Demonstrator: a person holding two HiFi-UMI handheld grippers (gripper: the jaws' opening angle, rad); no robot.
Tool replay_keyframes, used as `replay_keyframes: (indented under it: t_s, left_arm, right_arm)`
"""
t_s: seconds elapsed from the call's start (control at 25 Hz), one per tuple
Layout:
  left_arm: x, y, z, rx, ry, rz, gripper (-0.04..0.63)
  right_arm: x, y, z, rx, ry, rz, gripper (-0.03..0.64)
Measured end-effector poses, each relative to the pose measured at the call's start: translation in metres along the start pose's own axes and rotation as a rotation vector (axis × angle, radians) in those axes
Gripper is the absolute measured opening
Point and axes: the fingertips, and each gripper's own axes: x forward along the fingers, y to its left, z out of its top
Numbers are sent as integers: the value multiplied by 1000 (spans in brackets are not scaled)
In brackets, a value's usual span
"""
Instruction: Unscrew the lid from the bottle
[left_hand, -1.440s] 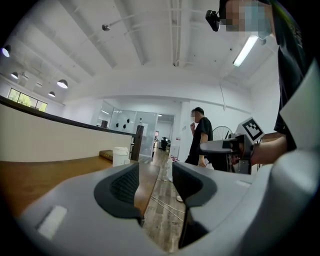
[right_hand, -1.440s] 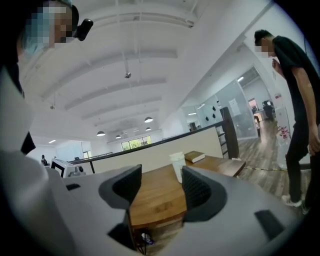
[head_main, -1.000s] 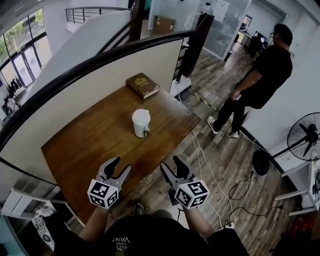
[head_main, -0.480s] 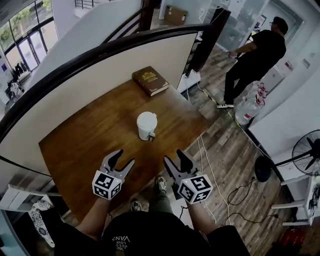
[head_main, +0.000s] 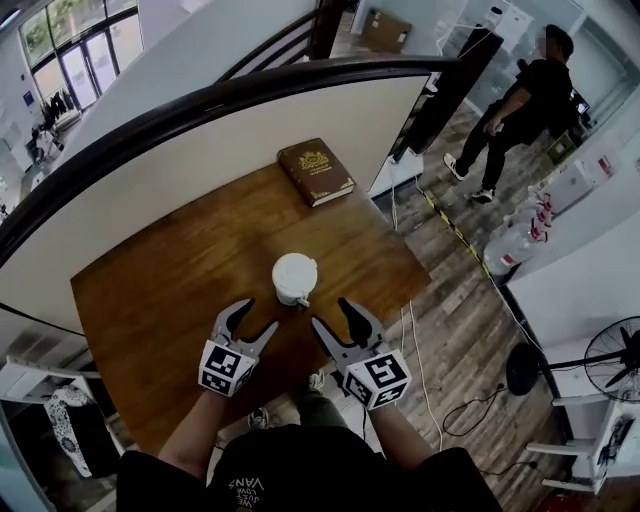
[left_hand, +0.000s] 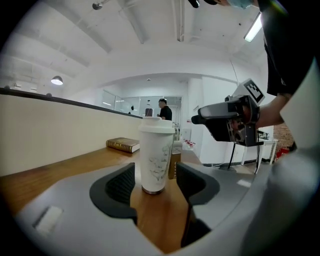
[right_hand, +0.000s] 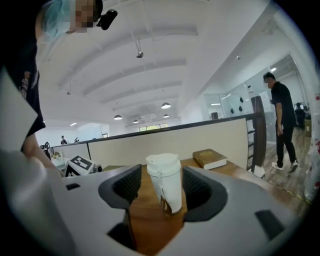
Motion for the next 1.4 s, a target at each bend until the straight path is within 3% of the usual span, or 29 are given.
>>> replay_keyframes:
  t_s: [0.2, 0.44, 1.0, 1.4]
  left_arm:
    - [31, 13, -8, 22, 14, 7, 277]
    - [55, 14, -3, 47, 3, -48, 311]
    - [78, 7, 0, 43, -21, -62, 353]
    - [101, 0, 1, 41, -23, -96, 359]
  right_arm:
    - [30, -9, -5, -37, 10, 57, 244]
    - [53, -9, 3, -38, -16, 142, 261]
    - [85, -3, 8, -158, 16, 343, 325]
    - [92, -7, 4, -228, 17, 456, 325]
